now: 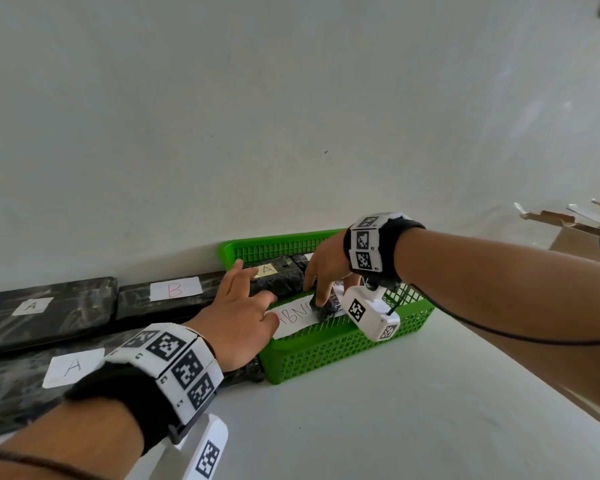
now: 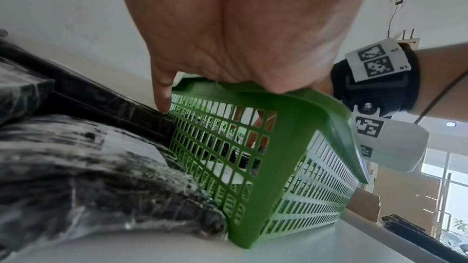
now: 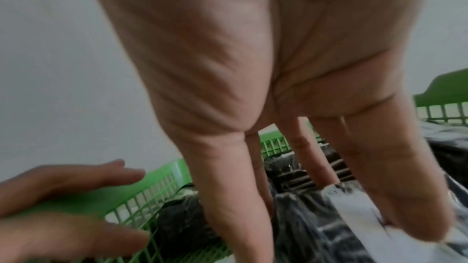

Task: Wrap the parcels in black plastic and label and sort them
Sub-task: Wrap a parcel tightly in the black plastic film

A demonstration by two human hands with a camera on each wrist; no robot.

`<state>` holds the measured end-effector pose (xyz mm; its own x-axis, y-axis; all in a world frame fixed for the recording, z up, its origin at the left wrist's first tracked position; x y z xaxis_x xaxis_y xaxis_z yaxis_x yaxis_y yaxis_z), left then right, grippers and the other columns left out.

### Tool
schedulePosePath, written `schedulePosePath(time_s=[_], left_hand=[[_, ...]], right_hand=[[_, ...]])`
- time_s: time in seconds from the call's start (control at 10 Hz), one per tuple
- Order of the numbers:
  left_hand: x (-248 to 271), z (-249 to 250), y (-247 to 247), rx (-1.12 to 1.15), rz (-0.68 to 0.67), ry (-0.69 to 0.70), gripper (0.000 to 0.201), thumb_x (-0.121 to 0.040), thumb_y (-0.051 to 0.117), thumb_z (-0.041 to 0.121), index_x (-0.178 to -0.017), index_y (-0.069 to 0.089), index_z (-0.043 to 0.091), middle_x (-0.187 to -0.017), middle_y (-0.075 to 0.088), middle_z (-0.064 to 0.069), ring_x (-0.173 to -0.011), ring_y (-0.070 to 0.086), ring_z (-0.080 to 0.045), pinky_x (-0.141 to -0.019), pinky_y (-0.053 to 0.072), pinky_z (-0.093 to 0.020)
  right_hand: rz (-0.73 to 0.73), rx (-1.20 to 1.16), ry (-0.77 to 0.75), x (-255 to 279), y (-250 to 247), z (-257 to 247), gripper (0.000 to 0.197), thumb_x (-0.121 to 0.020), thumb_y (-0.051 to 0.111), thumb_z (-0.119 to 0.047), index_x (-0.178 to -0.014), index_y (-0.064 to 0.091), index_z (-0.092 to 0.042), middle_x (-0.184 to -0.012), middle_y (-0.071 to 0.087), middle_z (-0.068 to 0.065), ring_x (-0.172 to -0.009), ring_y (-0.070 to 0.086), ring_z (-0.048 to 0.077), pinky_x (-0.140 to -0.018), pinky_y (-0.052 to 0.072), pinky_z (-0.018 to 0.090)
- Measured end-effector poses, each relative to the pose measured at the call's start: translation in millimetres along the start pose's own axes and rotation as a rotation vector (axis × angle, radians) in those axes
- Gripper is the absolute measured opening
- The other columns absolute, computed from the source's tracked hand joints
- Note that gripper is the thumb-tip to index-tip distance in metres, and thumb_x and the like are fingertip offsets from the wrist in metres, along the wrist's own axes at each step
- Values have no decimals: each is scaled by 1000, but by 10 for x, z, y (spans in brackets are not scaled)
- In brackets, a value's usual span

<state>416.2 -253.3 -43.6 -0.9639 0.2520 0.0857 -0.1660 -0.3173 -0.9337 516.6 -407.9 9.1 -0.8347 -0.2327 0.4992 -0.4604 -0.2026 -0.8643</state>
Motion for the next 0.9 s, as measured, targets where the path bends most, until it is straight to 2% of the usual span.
schedulePosePath(time_s=[0.1,0.2,0.3,0.4,0.5,0.6,0.7,0.8,0.9], left_hand=[[11,-2,-6,13,2,9,45,-111,31,42,-155,38,30,-172,-15,0,-153,-34,-17,-128,5,-46],[18,4,-8,24,-6,8,44,-111,31,42,-153,38,32,-172,-16,1,-153,-34,-16,-128,5,-46],[21,0,-5,29,-15,8,44,-111,30,43,-153,37,33,-172,-16,2,-153,-35,-16,-128,5,-47],[25,0,-9,38,-14,15,43,-111,30,42,-153,37,32,-172,-16,2,-153,-35,-15,-128,5,-46],[30,9,-20,34,-10,23,45,-112,29,43,-155,35,32,-172,-16,3,-153,-35,-15,-128,4,-45],[40,6,-19,32,-10,33,47,-112,29,42,-157,33,31,-172,-16,2,-153,-34,-16,-128,0,-44],[38,-2,-8,24,-2,44,49,-112,28,42,-159,32,29,-172,-15,-1,-154,-33,-17,-127,-3,-43],[25,-7,2,11,-5,49,50,-112,27,42,-159,30,27,-171,-14,-1,-154,-32,-18,-128,-2,-45],[23,-12,9,14,-5,53,50,-112,26,42,-160,30,27,-171,-13,2,-154,-32,-15,-128,3,-46]], right_hand=[[50,-2,10,-65,-36,-19,55,-94,79,-29,-144,62,-16,-125,69,7,-100,73,24,-90,59,33],[87,-50,30,-97,-101,29,47,-94,78,-23,-138,66,-10,-128,71,12,-110,72,26,-96,61,38],[70,-84,-6,-68,-116,16,48,-95,76,-16,-141,63,-11,-98,71,9,-89,69,22,-80,62,31],[7,61,-28,-74,-45,-50,57,-99,72,-19,-152,52,-15,-86,61,-1,-70,58,12,-52,52,16],[-27,157,5,-122,-23,-64,57,-99,72,-24,-151,53,-13,-98,73,5,-84,72,21,-52,51,17],[-5,160,44,-235,-60,17,40,-95,77,-23,-132,68,-8,-123,76,14,-108,75,30,-56,52,18],[48,81,43,-320,-125,94,23,-89,80,-7,-112,75,-5,-122,76,17,-79,72,21,-55,58,22],[67,190,27,-247,-231,19,27,-94,77,-13,-118,73,-3,-126,74,15,-88,73,25,-45,52,13],[63,163,58,-346,-202,35,21,-97,75,-21,-115,70,-10,-125,75,12,-100,75,27,-43,49,11]])
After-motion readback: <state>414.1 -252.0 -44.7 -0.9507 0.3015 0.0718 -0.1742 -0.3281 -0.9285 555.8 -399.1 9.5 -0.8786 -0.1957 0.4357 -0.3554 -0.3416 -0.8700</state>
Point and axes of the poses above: each hand's wrist, its own x-axis away from the middle knuckle, its own y-axis out of the palm, z = x × y, the point moved 4 cm from there along -x, towards the middle knuckle
